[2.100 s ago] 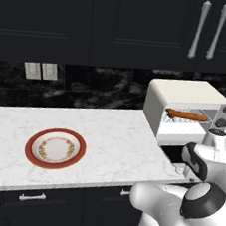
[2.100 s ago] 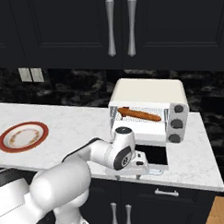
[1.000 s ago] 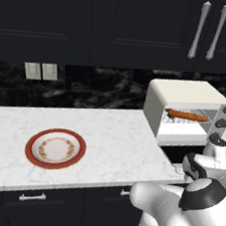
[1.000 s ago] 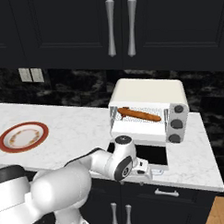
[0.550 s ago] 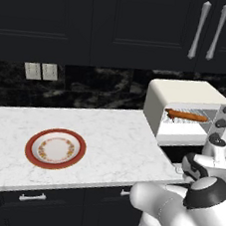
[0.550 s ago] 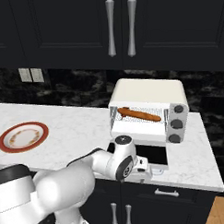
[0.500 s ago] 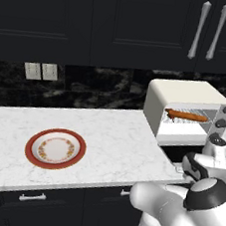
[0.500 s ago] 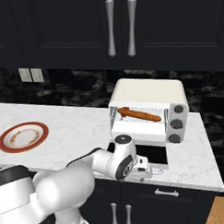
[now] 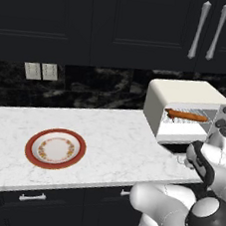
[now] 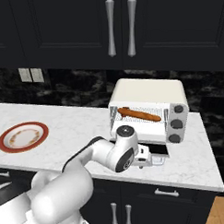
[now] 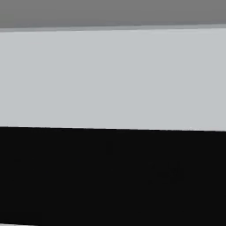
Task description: Pick up the kebab skewer and baguette bread, and place them inside the toaster oven. Close the toaster oven door and start by setting the timer.
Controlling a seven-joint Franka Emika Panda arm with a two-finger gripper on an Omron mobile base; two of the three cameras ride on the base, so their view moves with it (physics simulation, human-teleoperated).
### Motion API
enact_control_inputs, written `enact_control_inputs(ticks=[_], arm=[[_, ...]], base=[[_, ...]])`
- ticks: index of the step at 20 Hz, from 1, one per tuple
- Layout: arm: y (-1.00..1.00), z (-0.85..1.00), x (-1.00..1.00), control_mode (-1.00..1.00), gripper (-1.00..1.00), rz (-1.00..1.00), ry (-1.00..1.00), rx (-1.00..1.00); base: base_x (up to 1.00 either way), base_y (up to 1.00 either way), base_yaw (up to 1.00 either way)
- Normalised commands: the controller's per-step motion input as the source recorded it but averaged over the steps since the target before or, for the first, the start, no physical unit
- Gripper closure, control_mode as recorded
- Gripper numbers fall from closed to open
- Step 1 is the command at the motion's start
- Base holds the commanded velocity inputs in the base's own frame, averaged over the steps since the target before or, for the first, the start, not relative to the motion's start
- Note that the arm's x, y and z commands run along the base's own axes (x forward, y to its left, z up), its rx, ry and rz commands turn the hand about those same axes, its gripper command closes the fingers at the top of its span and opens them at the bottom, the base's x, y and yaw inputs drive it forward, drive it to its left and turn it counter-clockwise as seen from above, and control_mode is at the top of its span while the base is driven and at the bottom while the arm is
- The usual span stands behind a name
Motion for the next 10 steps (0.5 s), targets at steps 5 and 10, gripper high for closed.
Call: enact_control_inputs(ticks=[5, 10], arm=[[0.41, 0.34, 1.0, -1.0, -1.0, -0.03, -0.32, 0.0], [0.46, 0.2, 1.0, -1.0, -1.0, -0.02, -0.39, 0.0]], base=[[0.0, 0.0, 0.0], [0.0, 0.0, 0.0]])
